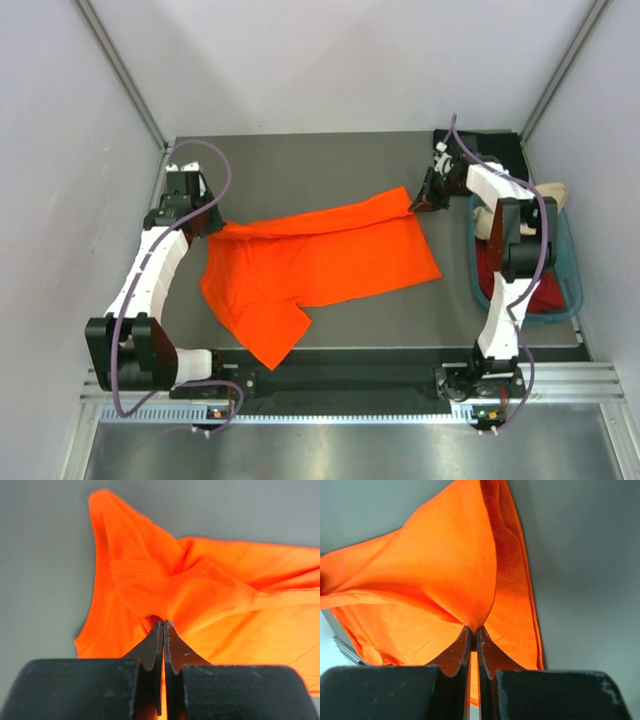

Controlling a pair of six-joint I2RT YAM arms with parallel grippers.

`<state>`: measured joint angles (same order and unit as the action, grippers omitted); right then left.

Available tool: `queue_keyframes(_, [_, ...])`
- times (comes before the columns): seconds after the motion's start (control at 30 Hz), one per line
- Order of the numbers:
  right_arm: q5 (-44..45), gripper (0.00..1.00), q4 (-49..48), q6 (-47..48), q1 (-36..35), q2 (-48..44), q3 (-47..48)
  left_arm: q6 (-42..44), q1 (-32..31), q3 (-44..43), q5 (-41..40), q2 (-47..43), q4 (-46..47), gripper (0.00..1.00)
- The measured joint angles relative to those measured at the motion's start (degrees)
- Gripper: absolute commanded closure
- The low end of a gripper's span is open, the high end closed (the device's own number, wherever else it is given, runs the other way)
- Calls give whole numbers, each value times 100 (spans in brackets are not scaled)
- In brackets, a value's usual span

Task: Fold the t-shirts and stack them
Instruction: Fold the tshirt

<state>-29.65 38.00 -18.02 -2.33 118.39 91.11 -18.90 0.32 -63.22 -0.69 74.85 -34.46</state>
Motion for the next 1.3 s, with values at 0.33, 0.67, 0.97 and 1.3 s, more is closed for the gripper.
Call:
queue_keyframes(0.33, [109,95,-68,55,0,-227,-302,-354,0,551,-4,-221,-286,72])
queue_keyframes(0.67, [221,72,98,138,0,-393,-457,-870,22,551,-162,-640,-616,22])
queue_keyframes(0.97, [92,66,-251,-4,-7,-431,-293,-1014,911,378,238,203,-256,32])
queue_keyframes(1.3, [111,61,-245,107,-11,225,579,-1001,1443,-404,1058,1711,-7,38])
